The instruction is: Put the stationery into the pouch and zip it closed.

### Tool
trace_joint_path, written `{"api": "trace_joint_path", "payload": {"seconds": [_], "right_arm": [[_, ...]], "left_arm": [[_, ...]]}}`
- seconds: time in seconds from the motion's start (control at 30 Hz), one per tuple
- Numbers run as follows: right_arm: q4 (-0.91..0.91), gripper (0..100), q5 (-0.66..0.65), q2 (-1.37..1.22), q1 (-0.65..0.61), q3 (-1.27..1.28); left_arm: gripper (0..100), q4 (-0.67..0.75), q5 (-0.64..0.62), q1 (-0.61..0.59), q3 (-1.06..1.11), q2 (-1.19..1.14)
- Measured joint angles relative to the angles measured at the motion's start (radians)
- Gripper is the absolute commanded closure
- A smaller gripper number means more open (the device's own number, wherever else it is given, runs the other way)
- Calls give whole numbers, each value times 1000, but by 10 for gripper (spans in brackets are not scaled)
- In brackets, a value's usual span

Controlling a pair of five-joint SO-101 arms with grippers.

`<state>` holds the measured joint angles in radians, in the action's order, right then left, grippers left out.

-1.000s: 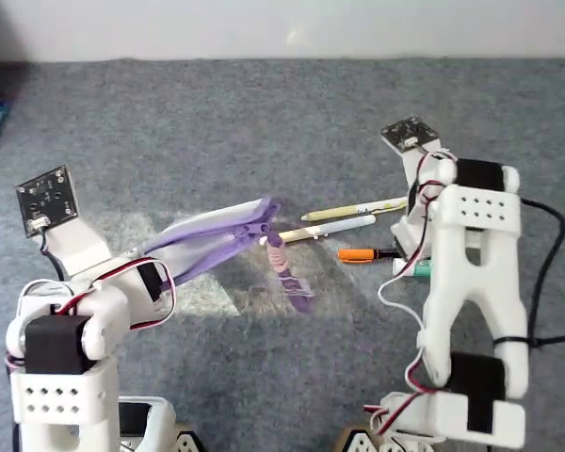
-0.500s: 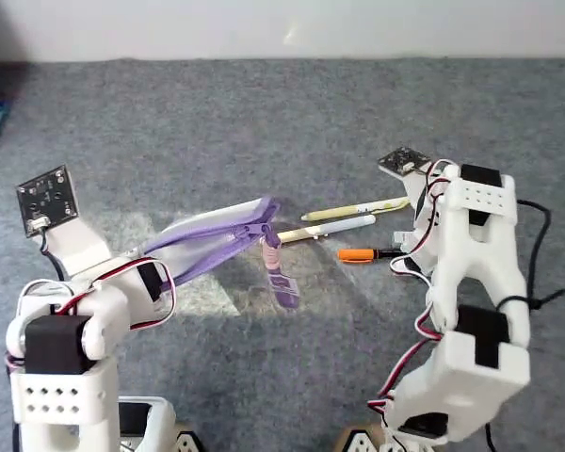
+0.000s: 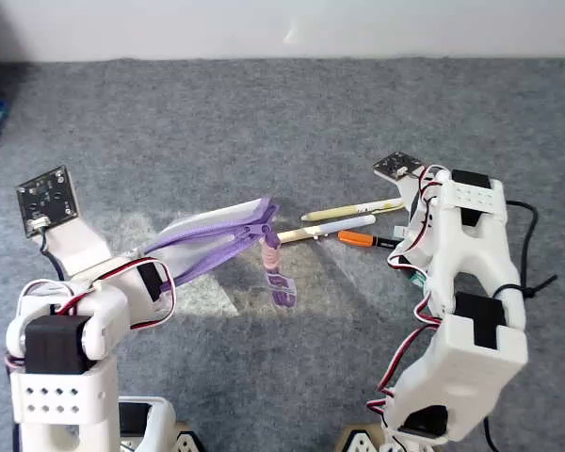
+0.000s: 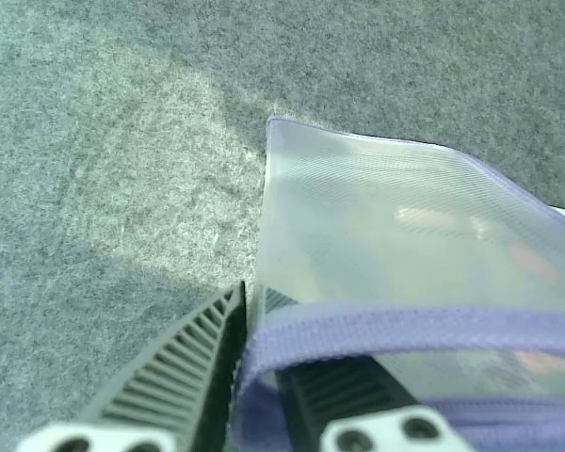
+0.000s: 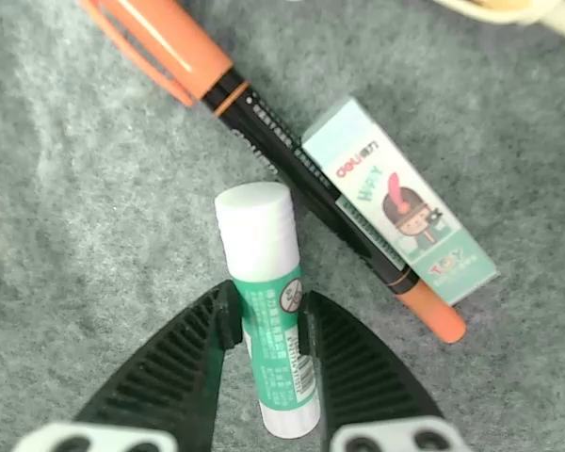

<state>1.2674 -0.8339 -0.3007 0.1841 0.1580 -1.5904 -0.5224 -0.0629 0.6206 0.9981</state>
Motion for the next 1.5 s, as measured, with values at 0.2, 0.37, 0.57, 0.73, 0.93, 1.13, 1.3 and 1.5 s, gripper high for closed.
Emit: {"api": "trace_joint_path", "payload": {"seconds": [0.2, 0.37, 0.57, 0.73, 0.93, 1.13, 1.3, 1.5], "right_arm": [[77, 991, 0, 193, -6, 48], [176, 991, 48, 462, -34, 114], [218, 991, 338, 806, -193, 115], [218, 991, 644, 1030, -440, 115], [107, 991, 868, 1168, -684, 114], [-6, 991, 925, 1183, -807, 115], [3, 991, 925, 1146, -760, 143], [71, 988, 925, 1045, -727, 204]], "left_arm": [[987, 0, 0, 0, 0, 0], [987, 0, 0, 0, 0, 0], [987, 0, 0, 0, 0, 0], [987, 18, 0, 0, 0, 0], [987, 23, 0, 0, -38, -26], [987, -28, -2, -6, -207, -213], [987, -101, -8, -95, -308, -327], [987, -109, 35, -259, -311, -334]]}}
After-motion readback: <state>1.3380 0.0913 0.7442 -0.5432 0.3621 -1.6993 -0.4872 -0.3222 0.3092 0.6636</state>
